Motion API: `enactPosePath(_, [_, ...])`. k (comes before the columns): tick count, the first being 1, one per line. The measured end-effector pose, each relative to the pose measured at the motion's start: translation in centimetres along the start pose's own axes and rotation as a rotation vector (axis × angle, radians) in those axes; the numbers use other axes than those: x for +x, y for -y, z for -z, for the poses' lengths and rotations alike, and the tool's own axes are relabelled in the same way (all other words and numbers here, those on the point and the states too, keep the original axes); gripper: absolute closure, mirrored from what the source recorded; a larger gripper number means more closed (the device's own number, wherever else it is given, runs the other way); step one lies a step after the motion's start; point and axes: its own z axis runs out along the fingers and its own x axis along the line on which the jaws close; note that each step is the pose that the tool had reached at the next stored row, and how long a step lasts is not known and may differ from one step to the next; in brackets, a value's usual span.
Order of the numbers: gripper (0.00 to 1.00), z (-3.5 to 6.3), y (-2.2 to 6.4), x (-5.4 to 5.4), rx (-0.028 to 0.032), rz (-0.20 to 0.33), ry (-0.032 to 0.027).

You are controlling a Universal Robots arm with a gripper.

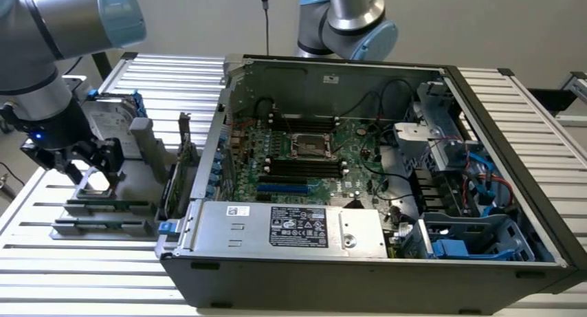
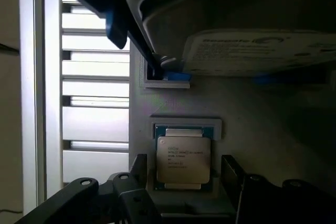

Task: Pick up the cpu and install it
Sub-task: 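Pick up the cpu and move it towards the insertion slot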

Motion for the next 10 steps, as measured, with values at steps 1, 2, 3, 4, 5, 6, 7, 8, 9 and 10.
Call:
enactPosePath(1, [0.33, -0.02, 0.00, -0.01, 0.0001, -0.002, -0.0001])
enactPosePath(2, [0.33, -0.05, 0.00, -0.02, 0.0000, -0.003, -0.0002])
enactPosePath(3, [0.33, -0.09, 0.00, -0.03, 0.0000, -0.005, 0.0000])
enactPosePath(4, [0.33, -0.13, -0.01, -0.04, -0.0001, -0.006, 0.0001])
enactPosePath(5, [0.33, -0.17, -0.01, -0.05, -0.0002, -0.008, 0.0001])
enactPosePath(6, [0.33, -0.20, -0.02, -0.06, -0.0001, -0.009, 0.0000])
enactPosePath(7, [0.33, -0.22, -0.06, -0.05, -0.0001, -0.010, -0.0001])
enactPosePath(8, [0.33, -0.25, -0.10, -0.05, -0.0001, -0.011, 0.0001])
enactPosePath(9, [0.33, -0.28, -0.15, -0.05, -0.0002, -0.012, 0.0002])
enactPosePath(10, [0.33, -0.31, -0.20, -0.06, -0.0002, -0.013, 0.0002])
